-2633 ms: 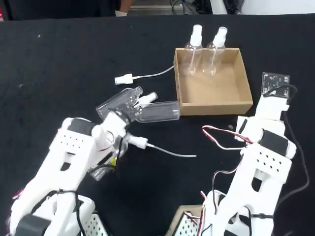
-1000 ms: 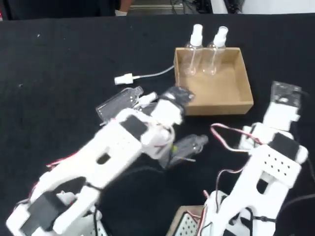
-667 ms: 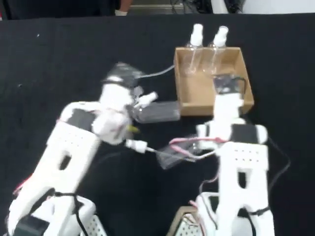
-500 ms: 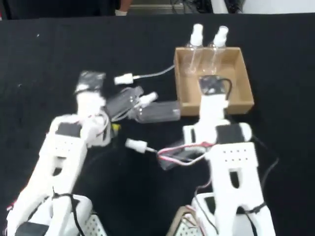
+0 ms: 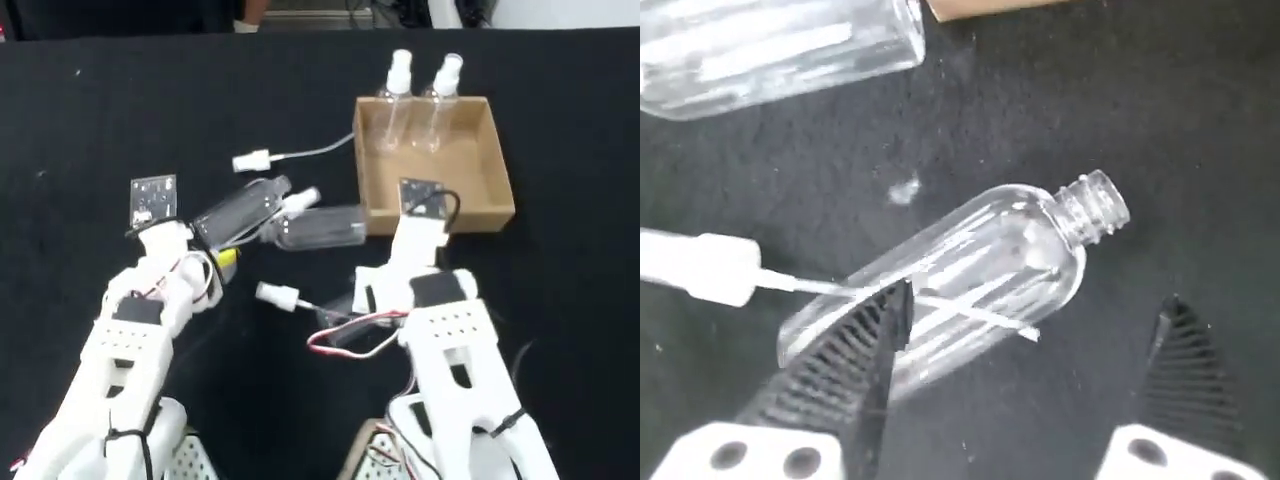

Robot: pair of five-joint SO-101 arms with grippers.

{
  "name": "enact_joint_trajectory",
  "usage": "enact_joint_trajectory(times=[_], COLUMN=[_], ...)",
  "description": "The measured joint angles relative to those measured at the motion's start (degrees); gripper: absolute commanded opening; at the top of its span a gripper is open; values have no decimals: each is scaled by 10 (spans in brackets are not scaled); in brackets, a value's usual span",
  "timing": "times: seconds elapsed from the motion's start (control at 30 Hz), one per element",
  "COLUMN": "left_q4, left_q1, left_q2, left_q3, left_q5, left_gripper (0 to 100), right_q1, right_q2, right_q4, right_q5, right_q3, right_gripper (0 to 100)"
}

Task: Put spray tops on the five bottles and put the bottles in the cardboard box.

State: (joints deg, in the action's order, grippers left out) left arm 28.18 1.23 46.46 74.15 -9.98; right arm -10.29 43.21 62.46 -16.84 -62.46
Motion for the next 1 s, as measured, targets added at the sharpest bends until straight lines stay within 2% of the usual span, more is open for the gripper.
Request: enact_joint_trajectory(times=[0.17, 0.37, 0.63, 0.83, 1.0], left_q4=[0, 0, 0, 0, 0], left_q1=[0, 0, -2, -2, -2], left_q2=[5, 5, 5, 5, 5], left_q3=[0, 1, 1, 1, 1], left_q5=[0, 0, 0, 0, 0], left_gripper=[242, 242, 242, 242, 242], right_q1=[-2, -58, -76, -76, -75], right_q2=[1, 0, 0, 0, 11], right_q4=[-44, -84, -90, -81, -22], right_q5=[-4, -4, 3, 164, 304], right_q3=[-30, -62, -62, -62, -60], right_gripper=[333, 318, 117, 105, 106])
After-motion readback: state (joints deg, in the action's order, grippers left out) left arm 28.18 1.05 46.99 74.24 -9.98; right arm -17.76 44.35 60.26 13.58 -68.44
